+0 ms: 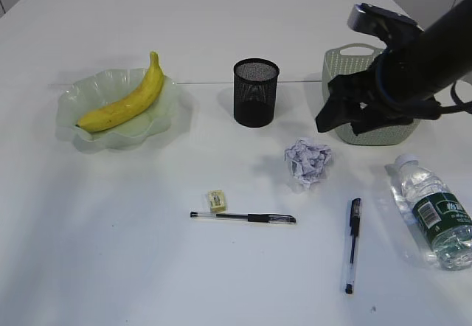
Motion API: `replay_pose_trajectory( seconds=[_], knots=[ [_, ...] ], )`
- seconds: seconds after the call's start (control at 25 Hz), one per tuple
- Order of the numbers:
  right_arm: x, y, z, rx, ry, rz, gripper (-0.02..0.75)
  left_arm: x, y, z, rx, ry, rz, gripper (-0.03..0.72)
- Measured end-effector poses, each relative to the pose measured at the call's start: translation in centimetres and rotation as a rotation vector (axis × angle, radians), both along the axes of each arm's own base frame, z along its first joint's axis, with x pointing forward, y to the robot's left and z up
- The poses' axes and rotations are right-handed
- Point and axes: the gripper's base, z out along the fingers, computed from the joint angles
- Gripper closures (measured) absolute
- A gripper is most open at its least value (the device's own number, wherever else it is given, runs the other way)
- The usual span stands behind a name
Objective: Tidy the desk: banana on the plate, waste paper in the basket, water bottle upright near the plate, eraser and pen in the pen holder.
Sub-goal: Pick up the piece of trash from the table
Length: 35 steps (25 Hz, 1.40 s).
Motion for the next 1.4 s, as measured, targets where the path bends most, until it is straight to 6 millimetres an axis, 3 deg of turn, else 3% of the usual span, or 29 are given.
replay_pose_trajectory(
  seconds=[0.24,0.52,0.92,1.4],
  knots=[
    [2.7,2.6,-0.8,-0.046,-0.048,0.12,0.237,-0.2,0.1,-0.2,-0.003,0.024,0.015,0.38],
    [4.6,4.5,-3.3,-0.105,-0.028,0.191,0.237,-0.3,0.2,-0.3,-0.004,0.045,0.028,0.381],
    [6.1,4.3,-4.3,-0.267,-0.062,0.278,0.237,-0.6,0.4,-0.5,0.015,0.081,0.046,0.381],
    [6.5,4.2,-4.8,-0.305,-0.085,0.307,0.237,-0.7,0.5,-0.6,0.032,0.104,0.058,0.381]
  ],
)
